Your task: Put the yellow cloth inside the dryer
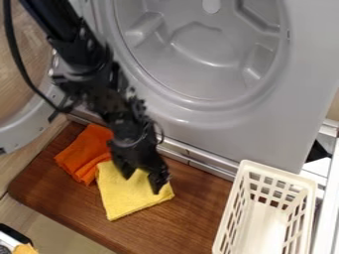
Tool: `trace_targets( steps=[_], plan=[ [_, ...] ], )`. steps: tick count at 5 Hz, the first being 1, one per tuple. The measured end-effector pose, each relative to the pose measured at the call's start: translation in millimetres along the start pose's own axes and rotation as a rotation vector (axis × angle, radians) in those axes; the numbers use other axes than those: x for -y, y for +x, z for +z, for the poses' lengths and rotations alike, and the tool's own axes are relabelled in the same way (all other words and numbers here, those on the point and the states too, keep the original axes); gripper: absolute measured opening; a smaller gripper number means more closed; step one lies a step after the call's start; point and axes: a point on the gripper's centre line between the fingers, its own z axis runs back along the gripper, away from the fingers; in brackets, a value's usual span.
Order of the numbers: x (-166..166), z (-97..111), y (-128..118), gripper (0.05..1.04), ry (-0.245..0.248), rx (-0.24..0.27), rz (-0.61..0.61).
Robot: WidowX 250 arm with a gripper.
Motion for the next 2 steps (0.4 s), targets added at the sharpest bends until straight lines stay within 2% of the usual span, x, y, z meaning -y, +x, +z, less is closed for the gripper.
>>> trace_targets(
  steps=[1, 2],
  plan=[
    [-3.8, -11.5, -2.2, 0.999, 0.019, 0.018, 0.007],
    [-2.7, -22.5, -4.7, 0.999, 0.007, 0.007, 0.004]
  ],
)
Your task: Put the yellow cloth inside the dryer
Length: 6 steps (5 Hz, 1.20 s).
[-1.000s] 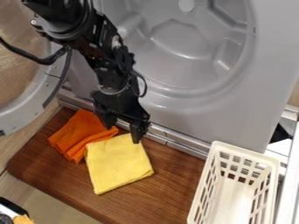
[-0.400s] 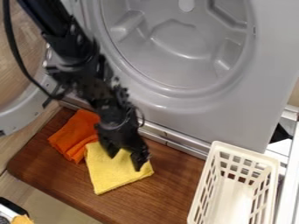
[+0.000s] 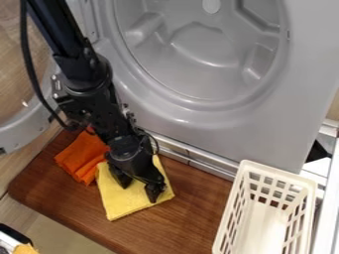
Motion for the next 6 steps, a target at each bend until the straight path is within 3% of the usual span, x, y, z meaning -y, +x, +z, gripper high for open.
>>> trace_targets(
  steps=[1, 3, 4, 5, 6],
  plan=[
    [-0.3, -5.9, 3.0, 0.972, -0.013, -0.018, -0.018],
    [-4.1, -9.8, 10.0, 0.441, -0.008, -0.044, -0.025],
    [-3.3, -9.9, 11.5, 0.234, -0.013, -0.046, -0.024],
    [-2.1, -9.7, 11.0, 0.117, -0.021, -0.051, -0.017],
    [3.8, -8.1, 11.0, 0.088, -0.034, -0.061, -0.057]
  ],
)
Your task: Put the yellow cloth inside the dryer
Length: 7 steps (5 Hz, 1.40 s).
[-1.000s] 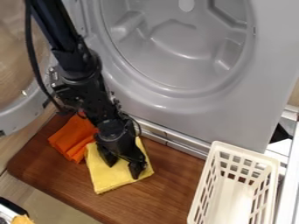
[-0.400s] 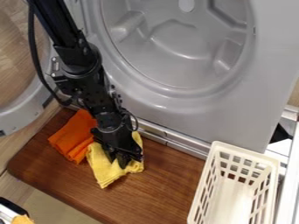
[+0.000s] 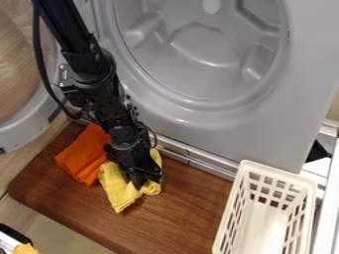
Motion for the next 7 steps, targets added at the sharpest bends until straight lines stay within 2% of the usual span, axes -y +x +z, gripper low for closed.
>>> trace_targets(
  steps=[1, 2, 3, 6, 7],
  plan=[
    [12.8, 2.7, 2.2, 0.088, -0.03, -0.024, -0.061],
    [18.6, 18.9, 12.2, 0.088, -0.018, 0.0, -0.107],
    [24.5, 36.2, 25.9, 0.088, 0.008, 0.05, -0.142],
    [19.2, 107.5, 54.7, 0.088, 0.096, 0.208, -0.156],
    [14.5, 127.1, 71.9, 0.088, 0.125, 0.247, -0.163]
  ],
)
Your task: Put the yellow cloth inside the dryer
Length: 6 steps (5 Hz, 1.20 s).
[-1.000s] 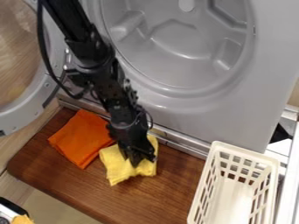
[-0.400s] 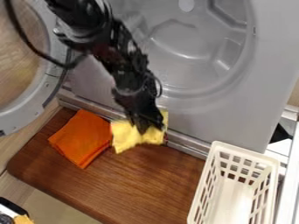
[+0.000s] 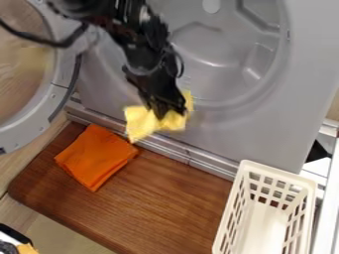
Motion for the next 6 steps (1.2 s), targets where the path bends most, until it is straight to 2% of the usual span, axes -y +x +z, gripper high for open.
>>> trace_targets(
  steps=[1, 2, 3, 4, 5, 6],
  plan=[
    [-3.5, 7.7, 28.3, 0.088, -0.015, 0.069, -0.032],
    [-8.3, -4.8, 51.9, 0.088, -0.044, 0.066, -0.062],
    [-7.0, -19.6, 75.3, 0.088, -0.098, 0.091, -0.097],
    [-5.3, -38.4, 78.8, 0.108, -0.134, 0.066, -0.104],
    [-6.4, -51.3, 73.4, 0.289, -0.153, 0.023, -0.112],
    [-6.2, -52.8, 70.8, 0.576, -0.152, 0.013, -0.097]
  ],
)
